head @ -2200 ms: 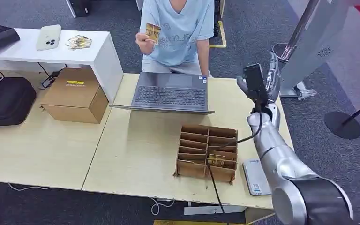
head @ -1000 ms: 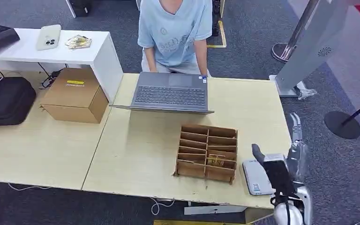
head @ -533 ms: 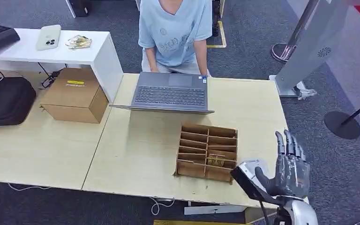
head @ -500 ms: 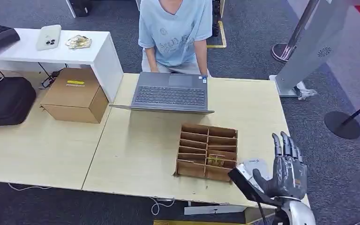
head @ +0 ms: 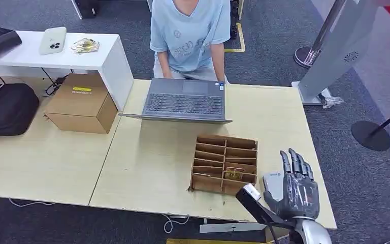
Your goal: Pass the card to the sensor for recognition and then transmit it.
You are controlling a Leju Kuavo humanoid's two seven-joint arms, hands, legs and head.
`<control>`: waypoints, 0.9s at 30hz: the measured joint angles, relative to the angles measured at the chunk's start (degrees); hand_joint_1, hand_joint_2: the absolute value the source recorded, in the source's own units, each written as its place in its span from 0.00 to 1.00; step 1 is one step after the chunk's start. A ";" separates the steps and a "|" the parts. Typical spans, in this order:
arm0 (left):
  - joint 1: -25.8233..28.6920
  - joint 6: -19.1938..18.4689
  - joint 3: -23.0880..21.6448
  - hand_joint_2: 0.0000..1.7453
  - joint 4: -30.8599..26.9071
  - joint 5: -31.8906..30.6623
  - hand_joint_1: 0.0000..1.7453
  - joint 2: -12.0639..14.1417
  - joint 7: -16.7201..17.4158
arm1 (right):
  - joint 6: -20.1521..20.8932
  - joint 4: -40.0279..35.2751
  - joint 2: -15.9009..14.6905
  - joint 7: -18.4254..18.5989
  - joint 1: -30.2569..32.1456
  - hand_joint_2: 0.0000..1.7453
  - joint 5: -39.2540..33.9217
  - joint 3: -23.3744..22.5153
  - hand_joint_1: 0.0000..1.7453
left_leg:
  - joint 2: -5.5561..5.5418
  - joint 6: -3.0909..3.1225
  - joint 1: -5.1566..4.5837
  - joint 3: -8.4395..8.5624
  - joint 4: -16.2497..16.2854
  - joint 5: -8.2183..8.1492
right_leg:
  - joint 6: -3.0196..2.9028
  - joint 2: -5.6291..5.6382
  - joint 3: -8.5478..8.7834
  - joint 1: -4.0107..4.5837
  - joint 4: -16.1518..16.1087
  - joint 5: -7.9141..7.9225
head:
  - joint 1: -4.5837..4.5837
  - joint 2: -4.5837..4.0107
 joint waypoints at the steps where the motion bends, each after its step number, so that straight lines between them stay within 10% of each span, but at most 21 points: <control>1: 0.00 -0.02 0.00 0.00 0.00 0.04 0.00 0.00 0.00 | -0.07 0.00 -0.09 0.00 -0.20 1.00 -0.07 0.22 0.29 | 0.00 0.00 0.00 0.00 0.00 0.00 | 0.00 0.00 0.00 0.00 0.00 0.00 | -0.02 0.00; 2: -0.02 -0.02 0.00 0.00 0.00 0.07 0.00 0.00 0.00 | -0.09 0.02 -0.20 -0.02 -0.41 1.00 -0.22 0.44 0.43 | 0.00 0.00 0.00 0.00 0.00 0.00 | 0.00 0.00 0.00 0.00 0.00 0.00 | 0.00 0.00; 3: -0.03 -0.02 0.00 0.00 0.00 0.07 0.00 0.00 0.00 | -0.11 0.15 -0.31 -0.11 -0.62 1.00 -0.72 0.68 0.20 | 0.00 0.00 0.00 0.01 0.00 0.00 | 0.00 0.00 0.00 0.00 0.00 0.00 | 0.00 0.00; 7: -0.06 -0.02 0.00 0.00 0.00 0.04 0.00 0.00 -0.02 | 0.00 0.85 -0.66 -0.72 -1.41 1.00 -2.01 1.51 0.04 | 0.00 0.00 0.01 0.01 0.00 0.00 | 0.00 0.00 0.00 0.01 0.00 0.00 | 0.00 0.00; 27: -0.28 -0.66 -0.13 0.00 0.00 -0.63 0.00 -0.02 -0.09 | -0.13 9.69 -0.85 -1.86 -6.46 1.00 -6.05 5.35 0.55 | 0.00 0.00 0.00 0.00 0.00 0.00 | 0.00 0.00 0.00 0.00 0.00 0.00 | 0.00 0.00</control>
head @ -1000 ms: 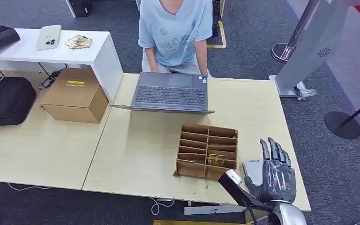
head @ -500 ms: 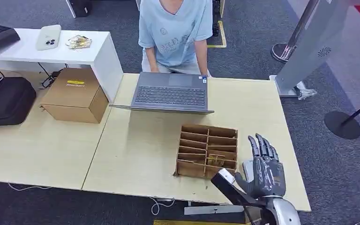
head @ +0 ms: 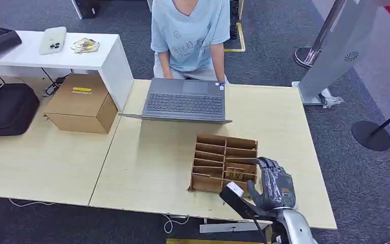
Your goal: Pass the card to the sensor for recognition and then transmit it.
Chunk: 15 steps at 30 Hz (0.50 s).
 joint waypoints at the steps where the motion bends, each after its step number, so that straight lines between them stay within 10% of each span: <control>1: 0.00 0.02 -0.02 0.00 0.00 -0.02 0.00 0.00 0.02 | -0.20 0.54 0.00 0.06 -0.21 1.00 0.00 0.00 0.51 | 0.00 0.00 0.00 0.00 0.00 0.00 | 0.00 0.00 0.00 0.00 0.00 0.00 | 0.00 0.00; 15: 0.00 0.07 -0.11 0.00 0.00 -0.20 0.00 0.00 0.02 | -0.96 2.84 0.00 0.41 -0.80 1.00 0.20 -0.02 0.50 | 0.00 0.00 0.00 0.00 0.00 0.00 | 0.00 0.00 -0.01 0.00 0.00 0.00 | 0.00 0.00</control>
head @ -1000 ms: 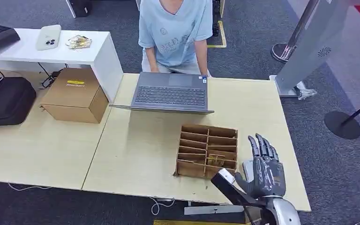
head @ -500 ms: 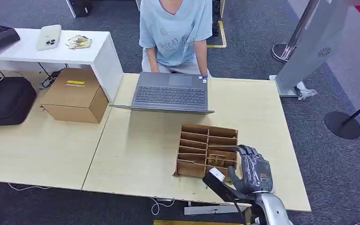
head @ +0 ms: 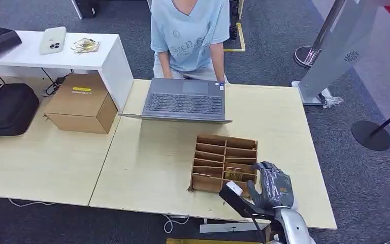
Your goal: Pass the card to the sensor for recognition and then transmit it.
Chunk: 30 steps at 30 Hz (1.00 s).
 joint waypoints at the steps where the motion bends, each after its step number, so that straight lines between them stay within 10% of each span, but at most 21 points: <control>1: 0.00 0.00 -0.02 0.00 0.00 -0.07 0.00 0.00 0.00 | -0.02 0.00 0.00 0.02 0.01 1.00 0.00 0.00 0.52 | 0.00 0.00 0.00 0.00 0.00 0.00 | 0.00 0.00 0.00 0.00 0.00 0.00 | 0.00 0.00; 10: 0.00 0.00 -0.28 0.00 0.00 -0.15 0.00 0.00 0.00 | -0.26 0.00 0.00 0.17 0.08 1.00 0.00 0.00 0.50 | 0.00 0.00 0.00 0.01 0.00 0.00 | 0.00 0.00 0.00 0.00 0.00 0.00 | 0.00 0.00; 19: 0.00 0.09 -0.28 0.00 0.00 -0.83 0.00 0.02 0.02 | -1.18 -0.59 0.00 0.50 1.06 1.00 0.00 -0.48 0.73 | 0.00 0.00 0.00 0.00 0.00 0.00 | 0.00 0.00 -0.01 0.00 0.00 0.00 | 0.00 0.00; 30: 0.01 0.57 -0.28 0.00 0.00 -0.48 0.00 0.02 0.07 | -1.23 -0.63 0.00 0.57 1.14 1.00 0.00 -0.50 0.64 | 0.00 0.00 0.00 0.00 0.00 0.00 | 0.00 0.01 -0.01 0.00 0.00 0.00 | 0.00 0.00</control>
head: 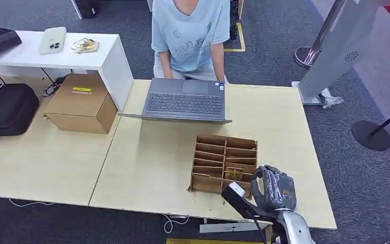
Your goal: Pass the card to the sensor for recognition and then transmit it.
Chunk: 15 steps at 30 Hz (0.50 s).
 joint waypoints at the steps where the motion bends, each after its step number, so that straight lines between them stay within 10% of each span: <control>1: 0.00 0.00 0.00 0.00 0.00 0.02 0.00 0.00 0.00 | -0.02 0.02 0.00 0.00 0.00 1.00 0.00 0.00 0.62 | 0.00 0.00 0.00 0.00 0.00 0.00 | 0.00 0.00 0.00 0.00 0.00 0.00 | 0.00 0.00; 15: 0.00 0.02 0.00 0.00 0.00 0.17 0.00 0.00 0.00 | -0.02 0.48 0.00 -0.24 -0.59 1.00 0.09 0.02 0.66 | 0.00 0.00 0.00 -0.01 0.00 0.00 | 0.00 -0.01 0.00 0.00 0.00 0.00 | -0.02 0.00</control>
